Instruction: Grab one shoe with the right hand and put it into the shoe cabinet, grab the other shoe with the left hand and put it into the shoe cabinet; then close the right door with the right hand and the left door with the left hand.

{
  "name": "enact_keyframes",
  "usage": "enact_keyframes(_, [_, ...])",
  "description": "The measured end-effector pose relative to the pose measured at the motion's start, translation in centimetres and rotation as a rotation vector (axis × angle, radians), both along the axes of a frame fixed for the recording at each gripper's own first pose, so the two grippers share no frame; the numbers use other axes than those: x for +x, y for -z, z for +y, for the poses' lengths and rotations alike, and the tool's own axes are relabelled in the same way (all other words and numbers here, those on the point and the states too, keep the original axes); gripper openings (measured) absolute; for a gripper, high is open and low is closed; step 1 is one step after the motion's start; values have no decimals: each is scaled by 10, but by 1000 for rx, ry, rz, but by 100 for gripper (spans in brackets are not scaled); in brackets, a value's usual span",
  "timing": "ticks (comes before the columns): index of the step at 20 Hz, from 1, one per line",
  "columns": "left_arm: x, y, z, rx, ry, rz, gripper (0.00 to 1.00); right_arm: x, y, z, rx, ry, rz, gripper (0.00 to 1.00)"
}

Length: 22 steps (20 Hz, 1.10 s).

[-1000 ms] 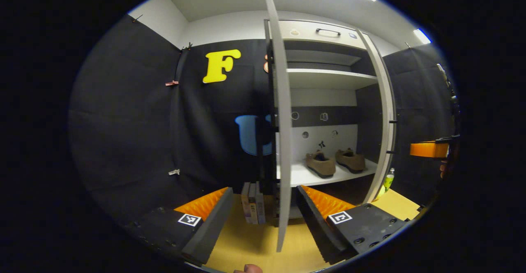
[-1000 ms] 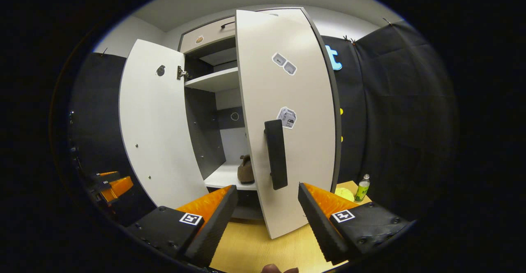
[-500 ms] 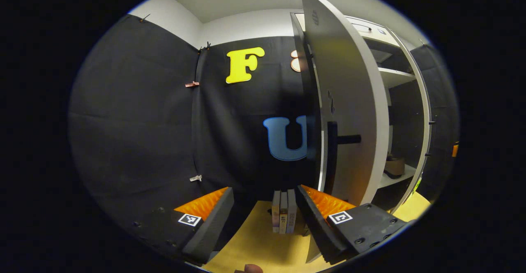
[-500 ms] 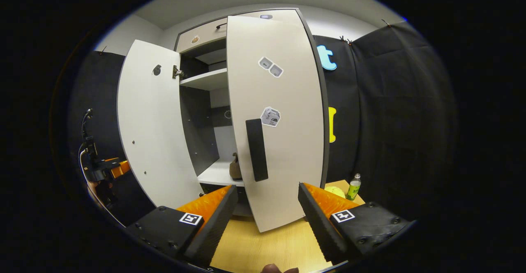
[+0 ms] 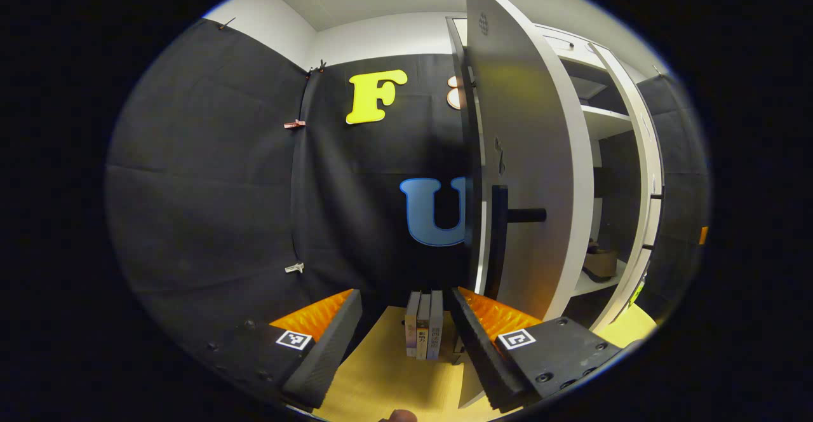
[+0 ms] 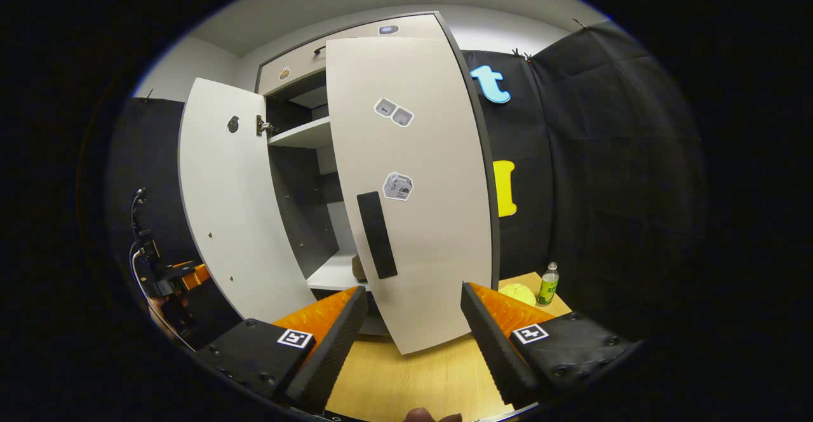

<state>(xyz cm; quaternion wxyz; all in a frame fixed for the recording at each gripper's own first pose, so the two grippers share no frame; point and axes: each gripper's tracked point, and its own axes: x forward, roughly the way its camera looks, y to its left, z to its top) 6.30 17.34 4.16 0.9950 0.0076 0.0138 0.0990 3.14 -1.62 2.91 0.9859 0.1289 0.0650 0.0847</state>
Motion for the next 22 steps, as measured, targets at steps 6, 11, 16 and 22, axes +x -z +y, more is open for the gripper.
enact_keyframes(6, [-3, 2, -46, -43, 27, 10, 91, 5, -2, 0, -32, -34, -19, 98])
enact_keyframes(11, [13, 3, -111, -52, 128, 22, 93, 7, -5, 1, -7, -67, -18, 98])
enact_keyframes(16, [30, -14, -170, -27, 204, -11, 90, 9, -9, -3, -11, -57, -29, 98])
enact_keyframes(22, [18, -21, -215, -13, 278, -28, 94, 8, -12, -5, -11, -44, -40, 98])
